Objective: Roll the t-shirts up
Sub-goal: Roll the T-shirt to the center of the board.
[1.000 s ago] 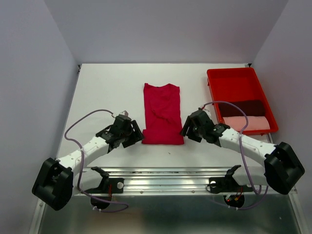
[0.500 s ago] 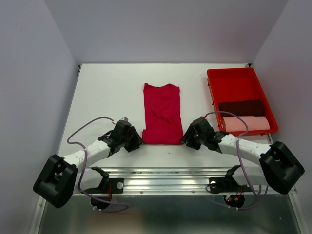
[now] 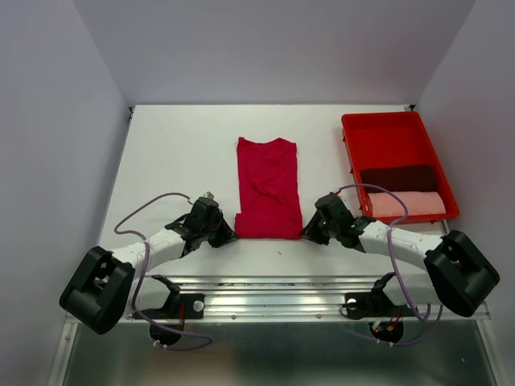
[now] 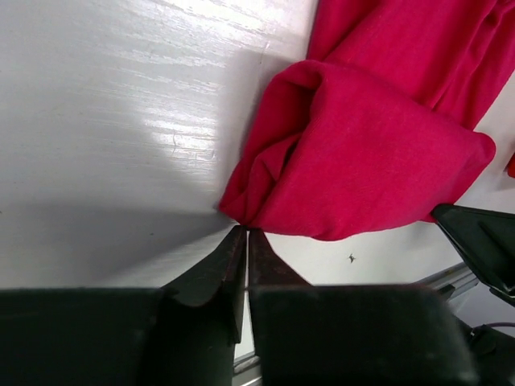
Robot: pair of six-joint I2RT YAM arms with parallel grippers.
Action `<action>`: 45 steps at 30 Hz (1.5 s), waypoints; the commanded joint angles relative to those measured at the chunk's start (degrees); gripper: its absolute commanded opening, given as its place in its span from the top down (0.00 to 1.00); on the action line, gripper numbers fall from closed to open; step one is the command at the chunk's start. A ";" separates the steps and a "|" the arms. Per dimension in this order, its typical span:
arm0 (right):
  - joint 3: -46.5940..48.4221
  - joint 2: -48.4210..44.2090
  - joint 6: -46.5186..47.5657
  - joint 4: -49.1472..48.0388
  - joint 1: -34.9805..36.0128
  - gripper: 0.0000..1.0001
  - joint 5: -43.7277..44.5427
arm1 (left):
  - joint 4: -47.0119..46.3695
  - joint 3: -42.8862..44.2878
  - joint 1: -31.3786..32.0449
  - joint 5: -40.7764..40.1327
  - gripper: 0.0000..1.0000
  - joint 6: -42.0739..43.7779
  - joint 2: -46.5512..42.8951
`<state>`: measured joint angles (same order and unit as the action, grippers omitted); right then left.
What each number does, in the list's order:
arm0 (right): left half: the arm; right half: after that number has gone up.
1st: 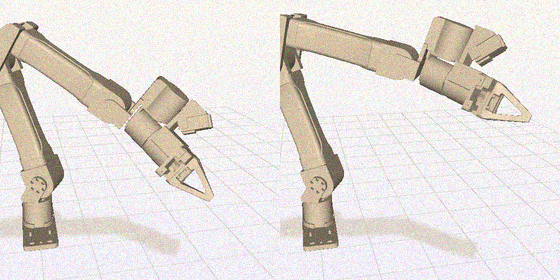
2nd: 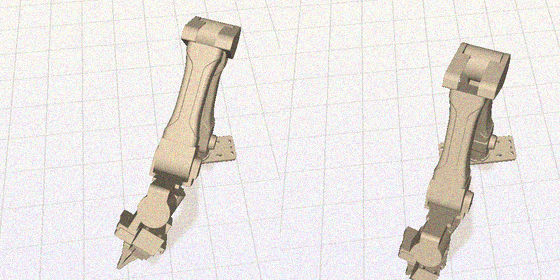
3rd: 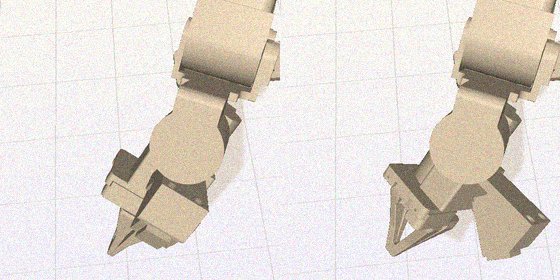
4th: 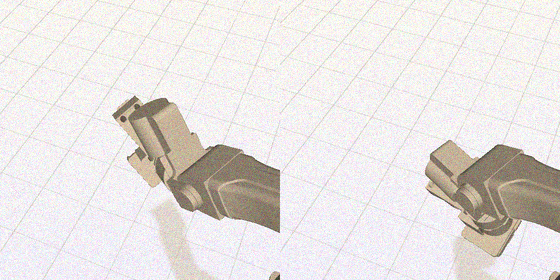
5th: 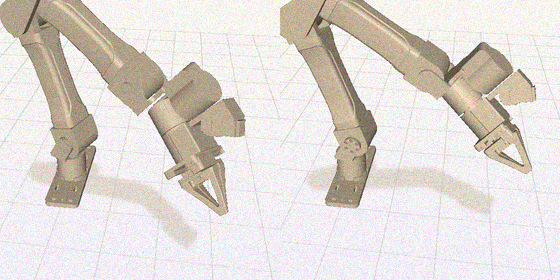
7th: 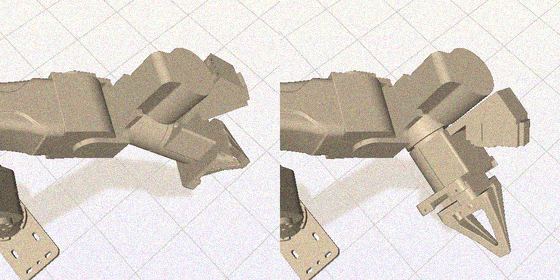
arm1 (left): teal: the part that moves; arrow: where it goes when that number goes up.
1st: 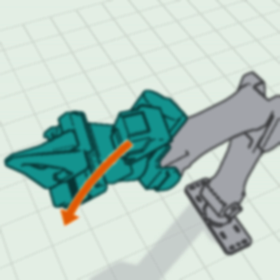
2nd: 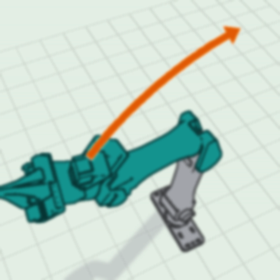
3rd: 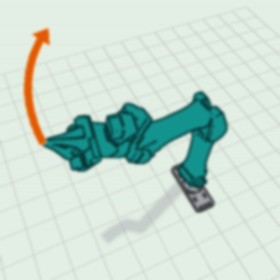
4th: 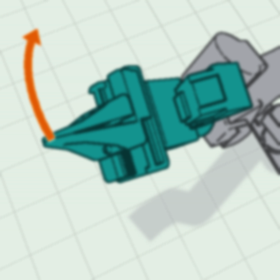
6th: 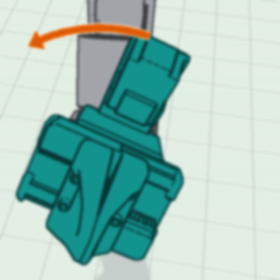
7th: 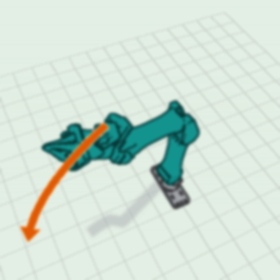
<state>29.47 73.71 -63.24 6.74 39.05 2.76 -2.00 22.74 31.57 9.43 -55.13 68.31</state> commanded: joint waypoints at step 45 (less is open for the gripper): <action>1.90 2.75 1.46 -1.91 0.24 0.95 -0.57 | -2.31 3.54 0.68 -0.99 0.80 1.61 2.44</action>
<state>29.52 76.23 -62.74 5.54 39.09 1.65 -3.20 24.05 31.83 8.19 -54.65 70.52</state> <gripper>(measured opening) 0.094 0.261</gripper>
